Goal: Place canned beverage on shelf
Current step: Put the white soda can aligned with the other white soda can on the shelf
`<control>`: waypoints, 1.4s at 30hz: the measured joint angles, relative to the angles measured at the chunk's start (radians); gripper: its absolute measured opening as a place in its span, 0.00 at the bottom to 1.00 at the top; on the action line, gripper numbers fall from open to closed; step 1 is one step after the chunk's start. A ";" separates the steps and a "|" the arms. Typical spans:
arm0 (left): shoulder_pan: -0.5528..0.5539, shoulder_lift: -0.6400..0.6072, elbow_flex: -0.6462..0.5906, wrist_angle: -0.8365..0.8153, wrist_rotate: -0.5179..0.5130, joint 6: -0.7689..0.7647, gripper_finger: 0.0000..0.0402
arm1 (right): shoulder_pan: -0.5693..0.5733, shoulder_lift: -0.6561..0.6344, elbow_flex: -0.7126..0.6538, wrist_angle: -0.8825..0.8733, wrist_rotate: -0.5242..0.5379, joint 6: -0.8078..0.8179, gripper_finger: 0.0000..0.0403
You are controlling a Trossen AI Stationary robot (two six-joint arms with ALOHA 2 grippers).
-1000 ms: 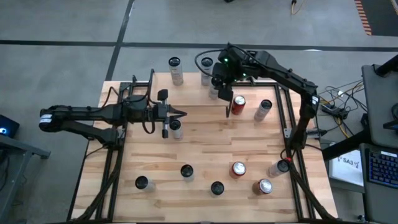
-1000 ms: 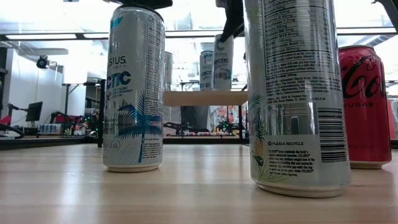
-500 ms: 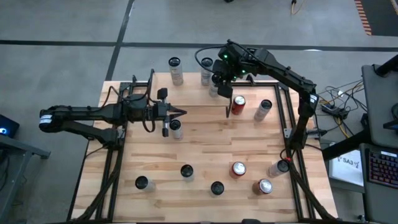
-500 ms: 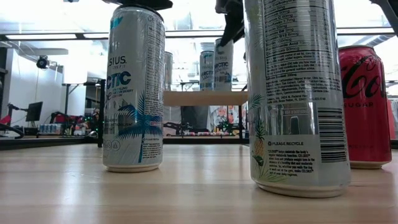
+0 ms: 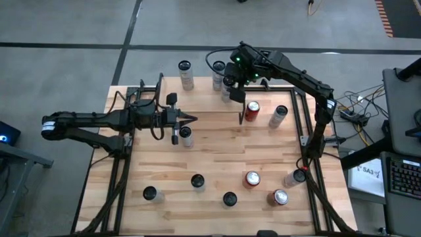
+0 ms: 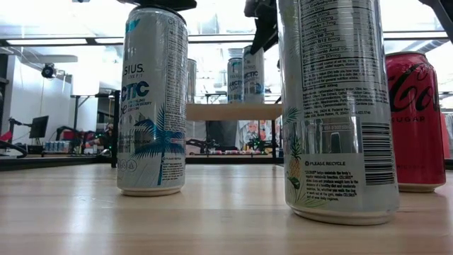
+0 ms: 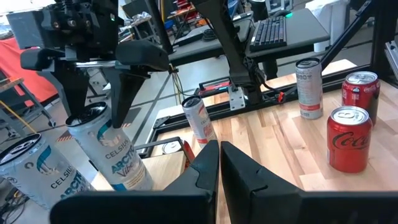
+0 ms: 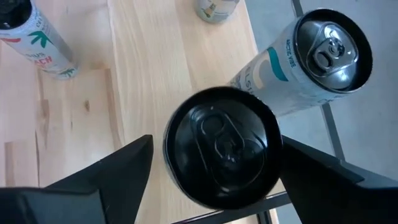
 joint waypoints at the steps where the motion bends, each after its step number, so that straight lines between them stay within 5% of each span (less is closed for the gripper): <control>1: 0.000 0.000 0.000 0.000 0.000 0.000 0.00 | -0.002 -0.002 0.000 0.000 0.000 -0.004 0.77; 23: 0.000 -0.001 0.000 0.004 -0.001 -0.001 0.00 | -0.047 -0.122 0.000 0.017 0.022 -0.051 0.71; 27: 0.000 -0.001 0.000 0.004 -0.001 -0.001 0.00 | -0.108 -0.121 -0.019 0.020 0.024 -0.016 0.59; 37: 0.000 -0.001 0.000 0.004 -0.001 -0.001 0.00 | -0.168 -0.108 -0.217 0.197 -0.091 -0.054 0.13; 42: 0.000 -0.001 0.000 0.004 -0.001 -0.001 0.00 | -0.157 -0.108 -0.279 0.283 -0.144 -0.073 0.03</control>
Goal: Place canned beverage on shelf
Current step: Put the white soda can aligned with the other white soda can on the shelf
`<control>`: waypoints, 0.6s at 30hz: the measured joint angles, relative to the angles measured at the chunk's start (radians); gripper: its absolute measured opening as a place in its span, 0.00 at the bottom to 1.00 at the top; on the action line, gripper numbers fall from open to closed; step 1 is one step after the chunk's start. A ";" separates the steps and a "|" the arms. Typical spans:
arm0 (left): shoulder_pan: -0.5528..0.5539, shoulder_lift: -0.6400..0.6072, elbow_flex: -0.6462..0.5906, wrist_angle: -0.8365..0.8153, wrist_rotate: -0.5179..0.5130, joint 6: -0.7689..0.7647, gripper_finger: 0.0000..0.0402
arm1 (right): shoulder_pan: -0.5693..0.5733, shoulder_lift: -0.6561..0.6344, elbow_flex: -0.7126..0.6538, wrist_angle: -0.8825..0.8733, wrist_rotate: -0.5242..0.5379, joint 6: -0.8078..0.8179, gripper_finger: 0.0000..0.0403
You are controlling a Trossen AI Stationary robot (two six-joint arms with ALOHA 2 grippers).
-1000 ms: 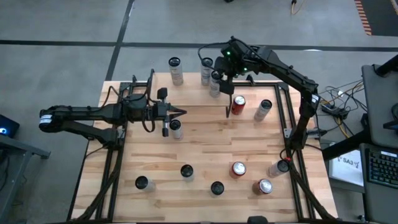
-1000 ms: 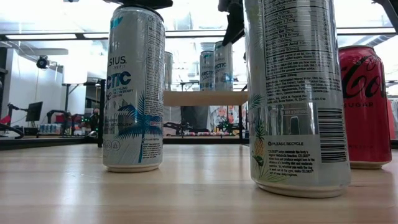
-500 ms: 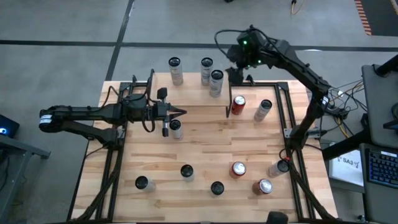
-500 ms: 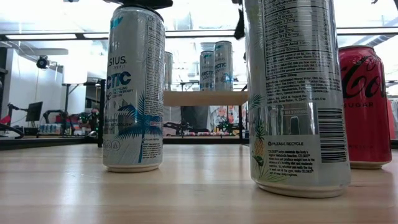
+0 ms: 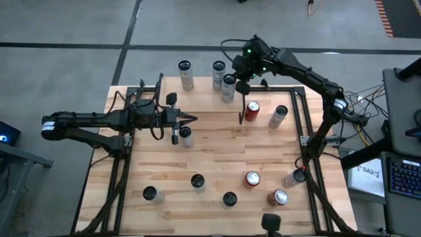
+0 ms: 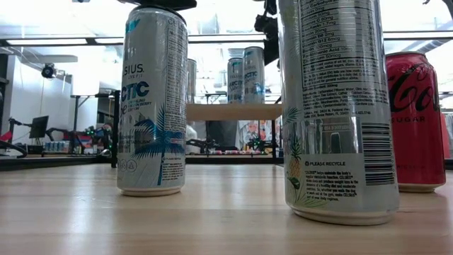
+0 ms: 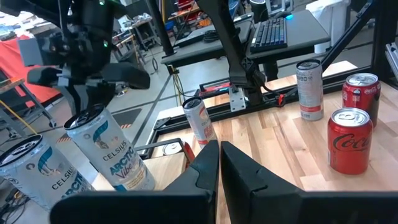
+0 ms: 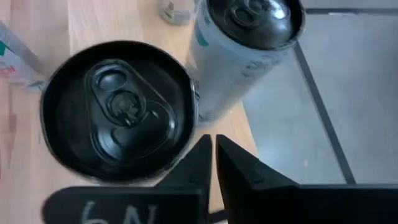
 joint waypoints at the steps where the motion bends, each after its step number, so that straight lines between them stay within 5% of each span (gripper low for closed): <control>1: 0.000 0.000 0.000 0.002 0.000 0.000 0.00 | 0.002 0.000 -0.004 0.012 -0.002 0.001 0.03; 14: 0.000 0.000 0.000 0.023 0.000 0.000 0.00 | 0.011 -0.001 -0.032 0.142 -0.043 0.014 0.03; 18: 0.000 0.000 0.000 0.023 0.000 0.000 0.00 | 0.011 -0.023 -0.002 0.090 0.027 0.019 0.03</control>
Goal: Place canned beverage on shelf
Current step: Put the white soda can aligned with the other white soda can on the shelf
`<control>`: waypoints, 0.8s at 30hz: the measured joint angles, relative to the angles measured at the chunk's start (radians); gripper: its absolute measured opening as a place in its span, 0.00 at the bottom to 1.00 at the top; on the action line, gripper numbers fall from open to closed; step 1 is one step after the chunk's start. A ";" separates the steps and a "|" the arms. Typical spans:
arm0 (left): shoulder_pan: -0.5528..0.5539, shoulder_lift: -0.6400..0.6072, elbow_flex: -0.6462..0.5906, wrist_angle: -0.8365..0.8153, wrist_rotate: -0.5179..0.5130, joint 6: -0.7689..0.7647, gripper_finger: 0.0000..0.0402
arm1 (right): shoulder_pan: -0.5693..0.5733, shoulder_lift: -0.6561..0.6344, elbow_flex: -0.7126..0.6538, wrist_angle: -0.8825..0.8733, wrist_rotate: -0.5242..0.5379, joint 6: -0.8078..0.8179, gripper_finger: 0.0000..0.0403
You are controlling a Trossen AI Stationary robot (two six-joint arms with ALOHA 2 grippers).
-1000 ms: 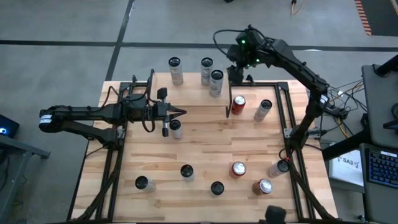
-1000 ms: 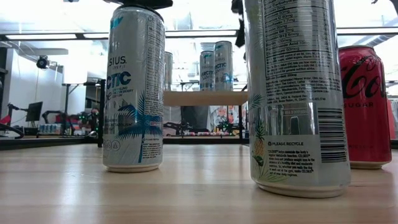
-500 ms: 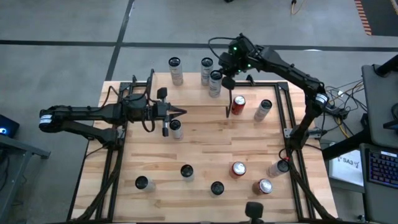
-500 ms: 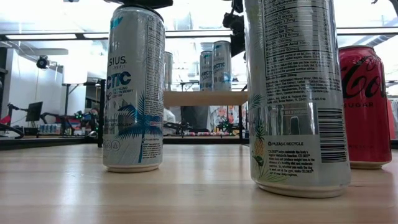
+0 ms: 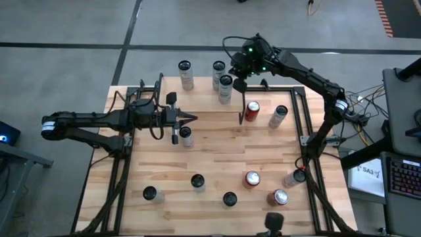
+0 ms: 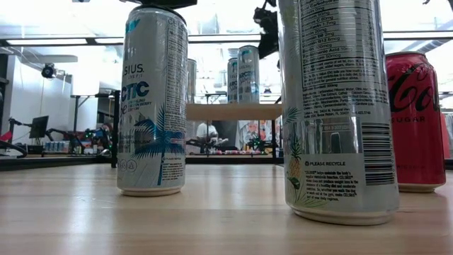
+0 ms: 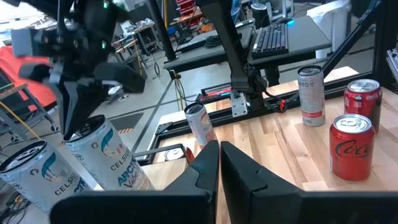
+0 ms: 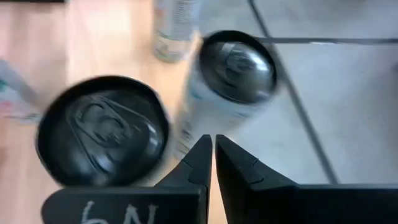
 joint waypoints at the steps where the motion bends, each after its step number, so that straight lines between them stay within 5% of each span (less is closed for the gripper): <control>1: 0.000 0.000 0.000 0.000 0.000 0.000 0.00 | 0.000 -0.009 0.005 -0.022 0.016 0.000 0.03; 10: 0.000 0.000 0.000 -0.001 0.000 -0.003 0.00 | 0.006 -0.054 -0.007 -0.215 0.025 0.067 0.03; 24: 0.000 0.000 0.000 -0.003 0.000 -0.003 0.00 | 0.093 -0.054 -0.149 -0.027 0.001 0.096 0.03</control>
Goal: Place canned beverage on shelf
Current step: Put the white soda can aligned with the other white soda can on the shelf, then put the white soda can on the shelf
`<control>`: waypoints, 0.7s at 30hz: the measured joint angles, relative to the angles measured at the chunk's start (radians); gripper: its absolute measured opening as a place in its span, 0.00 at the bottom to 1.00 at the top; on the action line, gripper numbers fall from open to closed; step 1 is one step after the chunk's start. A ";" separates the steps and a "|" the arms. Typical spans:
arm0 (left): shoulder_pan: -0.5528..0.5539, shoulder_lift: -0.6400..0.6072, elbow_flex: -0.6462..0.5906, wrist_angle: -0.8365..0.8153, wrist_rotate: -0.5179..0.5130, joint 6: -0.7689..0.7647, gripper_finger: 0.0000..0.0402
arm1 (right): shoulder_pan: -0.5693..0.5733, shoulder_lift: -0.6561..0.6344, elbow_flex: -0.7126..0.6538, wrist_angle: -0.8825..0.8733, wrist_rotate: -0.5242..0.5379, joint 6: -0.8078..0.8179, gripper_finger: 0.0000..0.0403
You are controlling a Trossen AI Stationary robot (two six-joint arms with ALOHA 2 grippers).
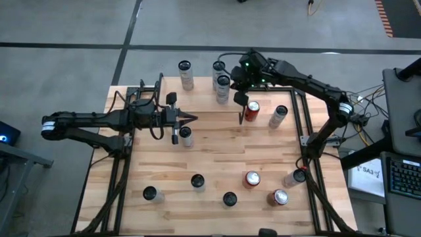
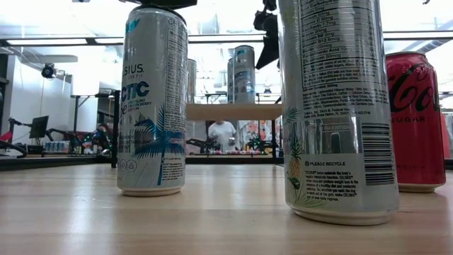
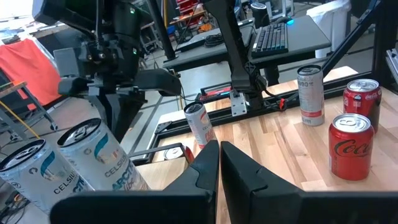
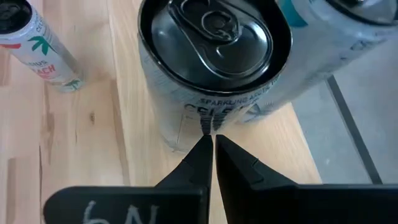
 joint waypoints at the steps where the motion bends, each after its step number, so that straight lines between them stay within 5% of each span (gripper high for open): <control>1: 0.000 0.000 0.000 0.000 0.000 0.000 0.00 | 0.003 0.000 -0.003 0.011 0.000 0.007 0.03; 21: 0.001 0.000 0.000 -0.014 0.000 -0.036 0.00 | 0.011 -0.041 0.000 0.036 0.083 0.032 0.03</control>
